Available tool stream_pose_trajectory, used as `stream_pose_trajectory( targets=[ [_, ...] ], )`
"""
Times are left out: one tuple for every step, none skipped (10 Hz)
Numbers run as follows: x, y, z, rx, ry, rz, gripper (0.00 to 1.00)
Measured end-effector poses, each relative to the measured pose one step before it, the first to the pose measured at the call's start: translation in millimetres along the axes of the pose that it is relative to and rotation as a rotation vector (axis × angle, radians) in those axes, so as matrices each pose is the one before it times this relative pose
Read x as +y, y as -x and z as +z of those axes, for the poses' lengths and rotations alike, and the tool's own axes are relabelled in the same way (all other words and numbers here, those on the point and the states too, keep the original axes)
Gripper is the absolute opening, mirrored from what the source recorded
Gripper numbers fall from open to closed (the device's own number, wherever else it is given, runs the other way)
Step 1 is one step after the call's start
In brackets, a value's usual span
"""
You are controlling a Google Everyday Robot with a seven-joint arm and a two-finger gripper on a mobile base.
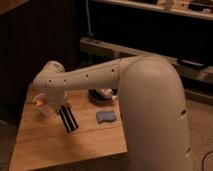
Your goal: Place the eraser on the white sponge
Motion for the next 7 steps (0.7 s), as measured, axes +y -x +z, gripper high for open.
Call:
stream_pose_trajectory(
  targets=[
    [0.46, 0.09, 0.05, -0.00010, 0.00029, 0.00064, 0.00],
    [0.58, 0.15, -0.06, -0.00004, 0.00004, 0.00116, 0.00],
    [-0.97, -0.22, 0.10, -0.00006, -0.00030, -0.00168, 0.00],
    [1.19, -0.34, 1.01, -0.00124, -0.00026, 0.00228, 0.00],
    [6.53, -0.08, -0.93, 0.01446, 0.00828, 0.00067, 0.00],
    [12.49, 0.05, -1.22, 0.01840, 0.01056, 0.01302, 0.00],
    [18.51, -0.49, -0.87, 0.01683, 0.01108, 0.02241, 0.00]
  ],
)
